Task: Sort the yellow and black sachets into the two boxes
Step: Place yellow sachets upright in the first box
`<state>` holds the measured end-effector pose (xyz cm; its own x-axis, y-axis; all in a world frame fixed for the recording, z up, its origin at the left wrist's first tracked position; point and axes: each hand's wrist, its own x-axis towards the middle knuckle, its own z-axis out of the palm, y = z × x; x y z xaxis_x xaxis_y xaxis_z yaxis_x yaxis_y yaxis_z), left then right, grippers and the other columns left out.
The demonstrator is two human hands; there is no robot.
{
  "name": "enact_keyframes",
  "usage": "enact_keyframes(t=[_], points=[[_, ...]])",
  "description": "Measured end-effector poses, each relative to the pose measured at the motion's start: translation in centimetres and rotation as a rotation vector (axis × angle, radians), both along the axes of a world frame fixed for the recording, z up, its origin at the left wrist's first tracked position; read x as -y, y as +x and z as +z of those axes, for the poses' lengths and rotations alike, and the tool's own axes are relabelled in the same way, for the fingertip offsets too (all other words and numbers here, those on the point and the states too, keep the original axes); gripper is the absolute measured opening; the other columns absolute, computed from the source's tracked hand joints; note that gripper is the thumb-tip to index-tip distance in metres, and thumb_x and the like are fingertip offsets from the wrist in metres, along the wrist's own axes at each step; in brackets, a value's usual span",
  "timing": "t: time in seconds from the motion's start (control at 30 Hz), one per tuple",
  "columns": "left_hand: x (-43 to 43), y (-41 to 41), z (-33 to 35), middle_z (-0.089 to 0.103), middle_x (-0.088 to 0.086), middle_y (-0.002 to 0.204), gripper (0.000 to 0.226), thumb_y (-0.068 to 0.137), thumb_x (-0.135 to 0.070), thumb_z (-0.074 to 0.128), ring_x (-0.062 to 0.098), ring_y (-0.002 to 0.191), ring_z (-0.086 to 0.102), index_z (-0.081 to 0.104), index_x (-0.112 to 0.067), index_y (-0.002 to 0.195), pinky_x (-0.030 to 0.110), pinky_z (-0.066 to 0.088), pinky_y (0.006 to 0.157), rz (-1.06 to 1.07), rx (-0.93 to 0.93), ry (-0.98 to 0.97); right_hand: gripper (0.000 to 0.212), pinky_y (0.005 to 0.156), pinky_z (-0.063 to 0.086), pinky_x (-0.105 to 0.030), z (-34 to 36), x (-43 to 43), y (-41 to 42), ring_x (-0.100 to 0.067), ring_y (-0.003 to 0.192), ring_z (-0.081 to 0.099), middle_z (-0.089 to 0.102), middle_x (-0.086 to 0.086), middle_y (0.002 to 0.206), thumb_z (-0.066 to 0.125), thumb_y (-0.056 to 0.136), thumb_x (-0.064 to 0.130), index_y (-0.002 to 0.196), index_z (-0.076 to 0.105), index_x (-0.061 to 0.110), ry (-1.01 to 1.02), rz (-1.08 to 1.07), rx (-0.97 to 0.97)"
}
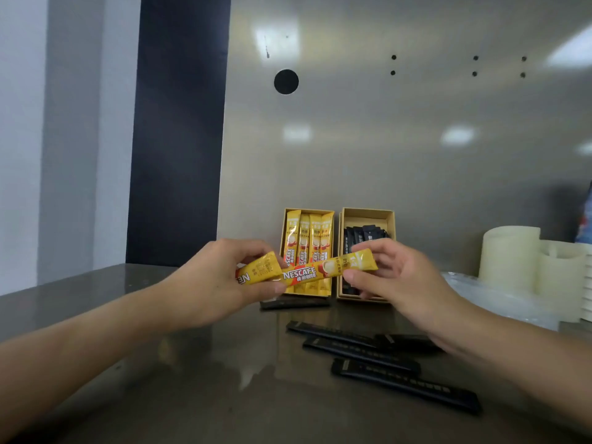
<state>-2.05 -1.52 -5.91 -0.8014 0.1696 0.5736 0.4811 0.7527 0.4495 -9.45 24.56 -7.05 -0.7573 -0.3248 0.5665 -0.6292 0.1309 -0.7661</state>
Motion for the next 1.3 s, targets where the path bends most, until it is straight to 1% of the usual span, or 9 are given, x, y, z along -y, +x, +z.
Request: enact_keyframes(t=[0.13, 0.33, 0.47, 0.7, 0.87, 0.97, 1.1, 1.17, 1.3], points=[[-0.7, 0.5, 0.0, 0.076, -0.019, 0.093, 0.023, 0.079, -0.040, 0.080, 0.001, 0.087, 0.072, 0.073, -0.031, 0.099, 0.022, 0.059, 0.076, -0.054, 0.048, 0.027, 0.030, 0.069, 0.059, -0.027, 0.6, 0.8, 1.0, -0.019, 0.086, 0.073, 0.078, -0.007, 0.100, 0.074, 0.085, 0.010, 0.115, 0.068, 0.010, -0.186, 0.181, 0.167], [-2.4, 1.4, -0.2, 0.076, -0.021, 0.089, 0.016, 0.077, -0.037, 0.081, 0.002, 0.086, 0.073, 0.068, -0.041, 0.084, 0.019, 0.059, 0.074, -0.153, 0.037, 0.025, 0.028, 0.073, 0.059, -0.033, -0.7, 2.4, 2.5, -0.021, 0.091, 0.076, 0.078, -0.004, 0.107, 0.064, 0.094, 0.024, 0.118, 0.066, 0.011, -0.046, 0.214, 0.150], [-2.3, 1.3, -0.4, 0.071, -0.030, 0.098, 0.014, 0.077, -0.045, 0.075, -0.004, 0.093, 0.069, 0.066, -0.043, 0.088, 0.014, 0.057, 0.074, -0.120, 0.045, -0.002, 0.026, 0.069, 0.058, -0.029, -0.7, 2.3, 2.2, -0.020, 0.089, 0.076, 0.077, -0.004, 0.107, 0.059, 0.098, 0.020, 0.122, 0.063, 0.012, -0.059, 0.189, 0.138], [-2.4, 1.3, -0.6, 0.070, -0.031, 0.098, 0.009, 0.086, -0.039, 0.072, -0.005, 0.091, 0.069, 0.065, -0.041, 0.090, 0.008, 0.052, 0.070, -0.128, 0.067, -0.040, 0.026, 0.070, 0.059, -0.028, -0.8, 2.2, 2.4, -0.021, 0.088, 0.076, 0.077, -0.004, 0.106, 0.063, 0.095, 0.020, 0.120, 0.066, 0.016, -0.067, 0.211, 0.141], [-2.3, 1.2, -0.4, 0.068, -0.037, 0.097, 0.018, 0.080, -0.047, 0.074, -0.009, 0.093, 0.067, 0.061, -0.044, 0.092, 0.010, 0.052, 0.066, -0.133, 0.054, 0.019, 0.022, 0.068, 0.059, -0.028, -0.5, 1.9, 2.0, -0.018, 0.082, 0.074, 0.077, -0.002, 0.105, 0.064, 0.095, 0.019, 0.117, 0.068, 0.016, -0.093, 0.132, 0.124], [-2.2, 1.0, -0.2, 0.067, -0.040, 0.091, 0.022, 0.079, -0.055, 0.067, -0.012, 0.086, 0.067, 0.058, -0.042, 0.095, 0.008, 0.051, 0.063, -0.087, 0.039, 0.044, 0.018, 0.072, 0.060, -0.030, -0.5, 1.5, 1.6, -0.015, 0.082, 0.073, 0.077, -0.002, 0.102, 0.063, 0.097, 0.019, 0.113, 0.070, 0.018, -0.039, 0.069, 0.117], [-1.7, 1.0, -0.2, 0.069, -0.024, 0.085, 0.032, 0.084, -0.067, 0.045, -0.005, 0.077, 0.065, 0.057, -0.038, 0.092, 0.019, 0.053, 0.066, 0.015, -0.014, 0.026, 0.015, 0.070, 0.060, -0.027, -0.3, 1.4, 1.2, -0.014, 0.082, 0.073, 0.077, -0.001, 0.097, 0.063, 0.097, 0.019, 0.109, 0.072, 0.022, 0.056, 0.000, 0.077], [-1.5, 0.9, -0.2, 0.068, -0.015, 0.079, 0.030, 0.093, -0.060, 0.042, -0.003, 0.065, 0.059, 0.057, -0.034, 0.090, 0.023, 0.052, 0.063, 0.039, -0.045, 0.061, 0.014, 0.069, 0.060, -0.026, 0.3, 1.4, 1.0, -0.015, 0.083, 0.074, 0.077, -0.001, 0.097, 0.064, 0.096, 0.019, 0.109, 0.070, 0.023, 0.115, -0.045, 0.035], [-1.1, 0.8, 0.3, 0.065, -0.023, 0.068, 0.028, 0.103, -0.044, 0.041, 0.002, 0.057, 0.051, 0.056, -0.028, 0.087, 0.032, 0.049, 0.062, 0.058, -0.107, 0.126, 0.020, 0.064, 0.059, -0.023, 2.1, 1.4, -0.1, -0.011, 0.074, 0.075, 0.076, 0.000, 0.087, 0.072, 0.091, 0.021, 0.106, 0.059, 0.022, 0.199, -0.229, -0.114]])
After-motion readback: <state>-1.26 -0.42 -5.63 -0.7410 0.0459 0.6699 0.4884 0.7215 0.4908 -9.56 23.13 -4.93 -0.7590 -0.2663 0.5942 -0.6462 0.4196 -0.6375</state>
